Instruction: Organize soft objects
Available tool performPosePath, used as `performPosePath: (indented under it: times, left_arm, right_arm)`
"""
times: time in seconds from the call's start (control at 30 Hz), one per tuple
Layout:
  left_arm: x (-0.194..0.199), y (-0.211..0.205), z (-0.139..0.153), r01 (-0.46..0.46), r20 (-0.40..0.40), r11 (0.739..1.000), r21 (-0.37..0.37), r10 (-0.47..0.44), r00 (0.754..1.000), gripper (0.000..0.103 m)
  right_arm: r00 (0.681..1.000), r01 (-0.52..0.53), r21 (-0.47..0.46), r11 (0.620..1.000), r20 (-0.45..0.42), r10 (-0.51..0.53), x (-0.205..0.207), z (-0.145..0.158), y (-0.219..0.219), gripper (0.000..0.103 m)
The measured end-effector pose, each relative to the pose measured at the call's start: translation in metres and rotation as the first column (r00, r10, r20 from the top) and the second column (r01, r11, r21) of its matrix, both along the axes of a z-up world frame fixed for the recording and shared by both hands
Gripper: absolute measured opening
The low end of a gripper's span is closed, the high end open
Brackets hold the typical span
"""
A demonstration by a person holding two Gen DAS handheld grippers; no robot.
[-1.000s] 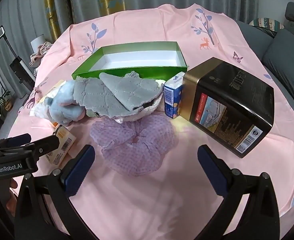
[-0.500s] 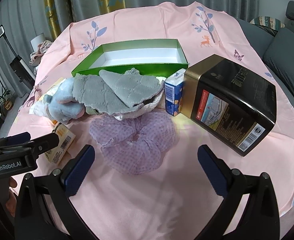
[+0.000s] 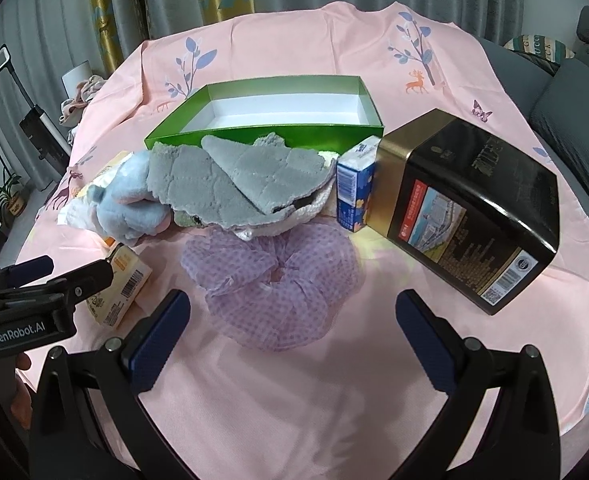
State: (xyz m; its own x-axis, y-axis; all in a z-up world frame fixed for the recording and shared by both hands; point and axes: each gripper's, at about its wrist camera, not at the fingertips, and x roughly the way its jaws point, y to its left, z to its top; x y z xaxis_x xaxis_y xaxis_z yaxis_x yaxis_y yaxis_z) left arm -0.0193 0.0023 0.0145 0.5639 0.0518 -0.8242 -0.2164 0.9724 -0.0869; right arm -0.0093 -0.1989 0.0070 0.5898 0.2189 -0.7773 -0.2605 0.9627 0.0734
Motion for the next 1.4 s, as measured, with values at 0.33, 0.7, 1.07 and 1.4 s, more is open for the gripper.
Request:
performPosePath:
  times: [0.33,0.7,1.07,1.4]
  left_arm:
    - [0.002,0.006,-0.005,0.003,-0.002,1.0,-0.017,-0.003,1.0,0.103]
    - [0.006,0.005,-0.008,0.017,-0.001,1.0,-0.023,-0.017,1.0,0.103]
    - [0.008,0.005,-0.01,0.022,-0.007,0.999,-0.034,-0.022,1.0,0.103]
    - [0.011,0.01,-0.017,0.033,-0.018,0.992,-0.12,-0.036,0.999,0.103]
  right_arm:
    - [1.0,-0.024,-0.011,1.0,0.002,0.024,0.002,-0.003,0.009,0.102]
    - [1.0,-0.029,-0.009,1.0,-0.004,0.029,0.007,-0.005,0.011,0.102]
    - [0.998,-0.054,-0.007,0.999,-0.017,0.054,0.007,-0.009,0.018,0.102]
    - [0.991,-0.133,0.025,0.991,-0.009,0.133,0.001,-0.01,0.028,0.102]
